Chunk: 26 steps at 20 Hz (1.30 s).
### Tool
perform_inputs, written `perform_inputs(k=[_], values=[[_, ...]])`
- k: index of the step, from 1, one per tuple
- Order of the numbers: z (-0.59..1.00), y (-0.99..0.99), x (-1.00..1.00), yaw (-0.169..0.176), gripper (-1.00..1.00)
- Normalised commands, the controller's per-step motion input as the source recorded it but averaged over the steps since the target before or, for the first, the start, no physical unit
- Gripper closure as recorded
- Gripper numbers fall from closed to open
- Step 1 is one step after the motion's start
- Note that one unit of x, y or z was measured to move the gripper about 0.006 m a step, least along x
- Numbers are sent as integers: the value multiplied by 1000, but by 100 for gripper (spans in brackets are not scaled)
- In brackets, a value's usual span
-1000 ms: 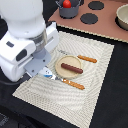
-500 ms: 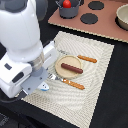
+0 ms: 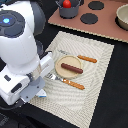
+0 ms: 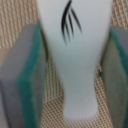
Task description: Interact with the objects in diverse but meaningful ways.
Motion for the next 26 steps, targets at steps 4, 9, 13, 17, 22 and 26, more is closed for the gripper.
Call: perform_inputs(k=[4, 9, 13, 17, 22, 26], values=[[874, -21, 521, -34, -100], [731, 271, 934, -7, -100], [508, 461, 1000, 0, -100], [311, 480, 994, 0, -100], [133, 482, 903, 0, -100], [44, 576, 775, 0, -100]])
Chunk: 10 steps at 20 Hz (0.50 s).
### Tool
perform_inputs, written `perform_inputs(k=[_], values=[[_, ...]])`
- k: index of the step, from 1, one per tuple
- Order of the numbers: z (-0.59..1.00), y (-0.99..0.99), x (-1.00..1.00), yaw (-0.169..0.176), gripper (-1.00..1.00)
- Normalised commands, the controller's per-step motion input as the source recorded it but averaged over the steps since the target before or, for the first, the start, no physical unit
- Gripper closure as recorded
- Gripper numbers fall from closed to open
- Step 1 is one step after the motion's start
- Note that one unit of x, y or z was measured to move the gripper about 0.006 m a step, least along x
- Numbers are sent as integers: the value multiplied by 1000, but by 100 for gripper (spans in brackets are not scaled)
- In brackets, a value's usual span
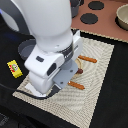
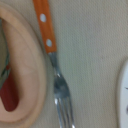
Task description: Interact with the objects in diverse but meaningful ways.
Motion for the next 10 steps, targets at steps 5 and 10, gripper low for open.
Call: perform_inputs(k=[5, 10], values=[[4, 633, 562, 5, -100], [1, 522, 299, 14, -100]])
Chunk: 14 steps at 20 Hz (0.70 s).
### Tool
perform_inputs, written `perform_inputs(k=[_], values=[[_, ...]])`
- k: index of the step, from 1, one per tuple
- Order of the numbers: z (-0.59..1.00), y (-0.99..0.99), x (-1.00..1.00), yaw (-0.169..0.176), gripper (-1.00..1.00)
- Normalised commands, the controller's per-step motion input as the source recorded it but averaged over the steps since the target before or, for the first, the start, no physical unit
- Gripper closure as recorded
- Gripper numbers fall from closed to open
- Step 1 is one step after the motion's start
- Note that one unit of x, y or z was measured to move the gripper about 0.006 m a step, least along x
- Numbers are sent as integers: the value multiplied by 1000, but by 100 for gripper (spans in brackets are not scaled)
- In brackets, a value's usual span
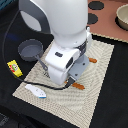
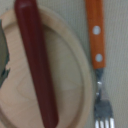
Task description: Interact with the objects in diverse but meaningful ways.
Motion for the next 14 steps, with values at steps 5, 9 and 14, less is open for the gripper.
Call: perform_inputs(k=[5, 9, 14], values=[[7, 238, 162, 3, -100], [-33, 46, 48, 2, -100], [-117, 109, 0, 3, -100]])
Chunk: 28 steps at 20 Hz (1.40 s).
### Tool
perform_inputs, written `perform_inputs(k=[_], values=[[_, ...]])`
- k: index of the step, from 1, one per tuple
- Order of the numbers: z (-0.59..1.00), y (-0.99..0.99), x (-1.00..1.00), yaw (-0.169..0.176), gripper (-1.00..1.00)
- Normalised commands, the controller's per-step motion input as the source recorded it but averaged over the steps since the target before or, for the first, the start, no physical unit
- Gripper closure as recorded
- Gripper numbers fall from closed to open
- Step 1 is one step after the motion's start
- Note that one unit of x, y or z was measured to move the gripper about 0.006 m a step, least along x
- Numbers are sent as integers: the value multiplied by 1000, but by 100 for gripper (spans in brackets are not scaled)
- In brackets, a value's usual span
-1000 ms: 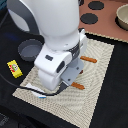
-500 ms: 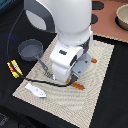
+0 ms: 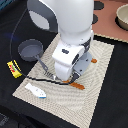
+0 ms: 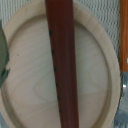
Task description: Interact with the objects in diverse but meaningful ways.
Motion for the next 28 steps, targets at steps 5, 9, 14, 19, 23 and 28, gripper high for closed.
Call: perform_inputs(k=[5, 9, 14, 19, 23, 28], values=[[-103, 306, 73, 26, -100], [-21, 331, 124, 24, -100], [-2, 244, 104, 21, -100], [-98, 142, 22, 25, -100], [-149, 122, 0, 25, -100], [42, 154, 90, 14, -100]])
